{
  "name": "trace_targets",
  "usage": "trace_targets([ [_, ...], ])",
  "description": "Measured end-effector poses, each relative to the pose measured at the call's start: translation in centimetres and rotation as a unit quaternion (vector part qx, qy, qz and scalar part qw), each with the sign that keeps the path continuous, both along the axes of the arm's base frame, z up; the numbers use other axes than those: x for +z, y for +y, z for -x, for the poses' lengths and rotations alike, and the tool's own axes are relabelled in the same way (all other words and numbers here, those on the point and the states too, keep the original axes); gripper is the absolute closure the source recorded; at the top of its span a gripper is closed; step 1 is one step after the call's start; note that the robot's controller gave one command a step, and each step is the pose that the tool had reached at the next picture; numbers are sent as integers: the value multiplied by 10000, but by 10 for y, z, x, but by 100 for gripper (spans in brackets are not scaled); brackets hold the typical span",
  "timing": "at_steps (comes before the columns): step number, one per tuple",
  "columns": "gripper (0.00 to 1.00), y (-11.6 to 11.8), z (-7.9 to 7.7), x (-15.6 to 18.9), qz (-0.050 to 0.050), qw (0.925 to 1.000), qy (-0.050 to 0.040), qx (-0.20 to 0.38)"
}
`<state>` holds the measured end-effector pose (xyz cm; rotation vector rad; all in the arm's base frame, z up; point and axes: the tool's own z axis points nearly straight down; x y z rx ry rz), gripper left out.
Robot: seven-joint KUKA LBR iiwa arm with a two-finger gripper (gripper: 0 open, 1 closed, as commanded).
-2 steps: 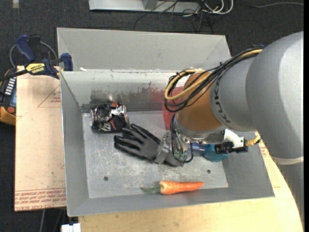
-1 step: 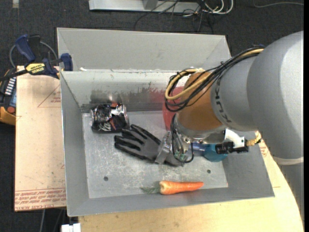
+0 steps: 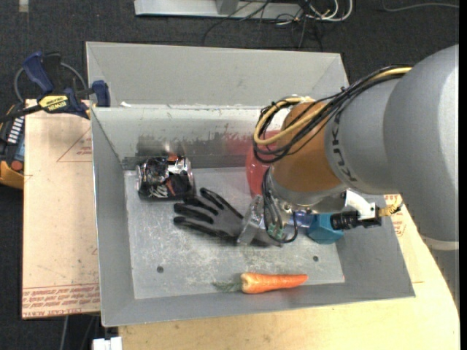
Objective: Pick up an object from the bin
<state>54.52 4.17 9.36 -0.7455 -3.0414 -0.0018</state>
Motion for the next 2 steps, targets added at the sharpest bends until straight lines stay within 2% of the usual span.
trace_targets([
  [1,100,0,-3,27,-6,10000,-62,6],
  [2,100,0,-2,38,-4,10000,-38,9],
])
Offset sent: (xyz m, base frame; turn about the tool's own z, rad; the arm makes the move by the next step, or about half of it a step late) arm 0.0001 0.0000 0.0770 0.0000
